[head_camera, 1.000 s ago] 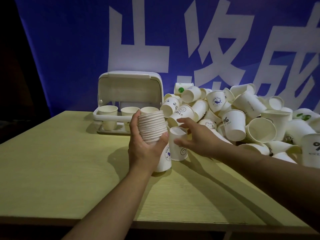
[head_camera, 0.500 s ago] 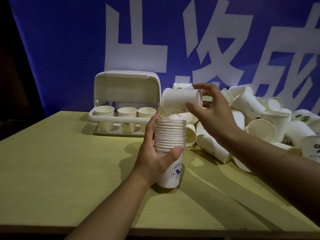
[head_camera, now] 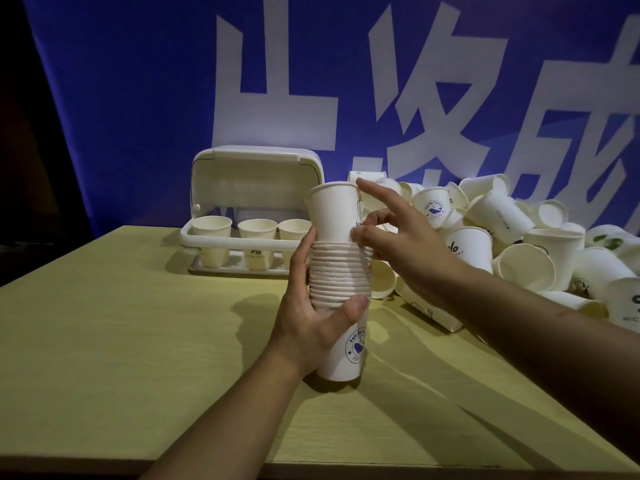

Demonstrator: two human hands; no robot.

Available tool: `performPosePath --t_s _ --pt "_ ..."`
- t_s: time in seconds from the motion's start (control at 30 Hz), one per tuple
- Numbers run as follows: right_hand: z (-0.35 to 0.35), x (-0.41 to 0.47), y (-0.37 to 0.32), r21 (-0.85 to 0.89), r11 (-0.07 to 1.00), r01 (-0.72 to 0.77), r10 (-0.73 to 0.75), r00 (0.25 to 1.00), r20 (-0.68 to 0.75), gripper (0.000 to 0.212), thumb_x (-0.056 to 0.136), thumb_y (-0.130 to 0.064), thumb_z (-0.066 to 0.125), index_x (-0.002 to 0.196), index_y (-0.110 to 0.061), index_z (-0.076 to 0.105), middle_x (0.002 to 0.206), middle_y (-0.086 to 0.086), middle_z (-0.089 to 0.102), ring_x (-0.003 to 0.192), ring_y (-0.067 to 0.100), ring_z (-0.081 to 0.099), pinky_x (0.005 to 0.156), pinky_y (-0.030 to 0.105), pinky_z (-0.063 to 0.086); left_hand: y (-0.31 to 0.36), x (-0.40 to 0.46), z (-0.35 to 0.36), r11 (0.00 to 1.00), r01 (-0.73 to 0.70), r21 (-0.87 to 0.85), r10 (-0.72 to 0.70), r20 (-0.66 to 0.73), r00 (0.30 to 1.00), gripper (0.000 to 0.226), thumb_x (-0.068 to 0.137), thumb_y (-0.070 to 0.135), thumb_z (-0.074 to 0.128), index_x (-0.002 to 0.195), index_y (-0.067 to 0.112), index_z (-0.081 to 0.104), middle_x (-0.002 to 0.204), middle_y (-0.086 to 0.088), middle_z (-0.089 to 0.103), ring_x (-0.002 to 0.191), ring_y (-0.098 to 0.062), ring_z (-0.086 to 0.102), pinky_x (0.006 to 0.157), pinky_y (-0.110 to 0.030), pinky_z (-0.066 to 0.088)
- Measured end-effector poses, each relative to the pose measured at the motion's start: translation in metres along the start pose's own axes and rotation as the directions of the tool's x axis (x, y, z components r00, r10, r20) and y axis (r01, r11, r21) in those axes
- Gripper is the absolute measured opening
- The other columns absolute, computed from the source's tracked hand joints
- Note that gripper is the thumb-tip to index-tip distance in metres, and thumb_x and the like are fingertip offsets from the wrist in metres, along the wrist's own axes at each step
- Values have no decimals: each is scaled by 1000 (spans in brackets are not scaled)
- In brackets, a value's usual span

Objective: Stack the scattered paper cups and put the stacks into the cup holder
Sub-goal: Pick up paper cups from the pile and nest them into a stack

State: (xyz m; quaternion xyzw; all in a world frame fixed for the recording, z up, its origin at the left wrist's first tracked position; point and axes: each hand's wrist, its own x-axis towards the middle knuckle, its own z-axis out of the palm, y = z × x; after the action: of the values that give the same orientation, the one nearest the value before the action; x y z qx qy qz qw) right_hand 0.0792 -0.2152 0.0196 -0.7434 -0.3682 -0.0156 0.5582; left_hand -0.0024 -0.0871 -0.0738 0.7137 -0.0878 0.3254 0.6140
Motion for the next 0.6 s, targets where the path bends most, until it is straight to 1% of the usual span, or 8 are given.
performPosePath --t_s 0.1,0.17,0.27,0.33,0.4,0.47,0.53,0.6 --pt "-5 -6 2 -16 1000 19 -20 999 -27 45 91 -23 66 127 -47 56 101 6 60 95 21 64 94 48 54 -2 0 0 999 5 43 -3 -33 999 92 63 51 74 135 67 19 129 -2 59 99 -8 69 73 -18 55" --pt "-7 -11 3 -44 998 33 -34 999 -12 30 93 -24 62 118 -40 68 101 -4 66 95 12 65 92 45 55 -4 1 -2 997 12 72 -6 -78 997 97 63 56 73 138 71 13 135 3 56 105 -4 66 77 -16 54" --pt "-15 -15 7 -160 984 79 -71 996 51 27 96 -25 58 114 -41 71 104 -18 68 96 2 63 88 36 56 -4 2 -3 995 1 98 9 -92 996 103 62 59 71 142 71 7 140 18 48 112 6 59 85 -12 51" --pt "-26 -14 9 -244 965 93 -76 994 81 30 96 -24 59 119 -43 67 101 -18 66 94 2 62 85 32 54 -4 1 -2 995 -16 94 25 -99 995 97 61 57 73 137 73 14 139 15 50 111 2 61 88 -17 54" --pt "-39 -12 15 -416 903 106 -69 992 103 34 95 -21 62 123 -40 62 104 -14 65 94 3 62 84 30 55 -5 2 -2 995 -20 99 31 -116 993 93 61 55 76 134 73 21 137 7 55 110 -8 65 90 -32 58" --pt "-53 -9 27 -682 725 102 -19 992 128 36 93 -23 65 125 -38 59 117 -7 65 101 8 60 88 30 52 -5 2 -3 996 -12 93 23 -124 992 91 60 54 77 131 72 24 133 4 58 106 -13 68 87 -38 59" --pt "-64 -11 40 -907 411 96 68 988 135 43 92 -39 64 133 -40 53 133 -6 60 120 17 52 99 40 42 -5 2 -3 996 -1 88 12 -133 991 89 58 55 77 128 74 25 127 6 59 100 -11 69 80 -30 59" --pt "-70 -15 51 -980 163 119 175 974 147 55 92 -54 56 143 -42 39 140 -7 54 132 23 40 107 49 28 -5 3 -1 997 2 83 10 -142 990 88 58 55 77 126 75 26 124 9 60 97 -9 70 76 -24 57"
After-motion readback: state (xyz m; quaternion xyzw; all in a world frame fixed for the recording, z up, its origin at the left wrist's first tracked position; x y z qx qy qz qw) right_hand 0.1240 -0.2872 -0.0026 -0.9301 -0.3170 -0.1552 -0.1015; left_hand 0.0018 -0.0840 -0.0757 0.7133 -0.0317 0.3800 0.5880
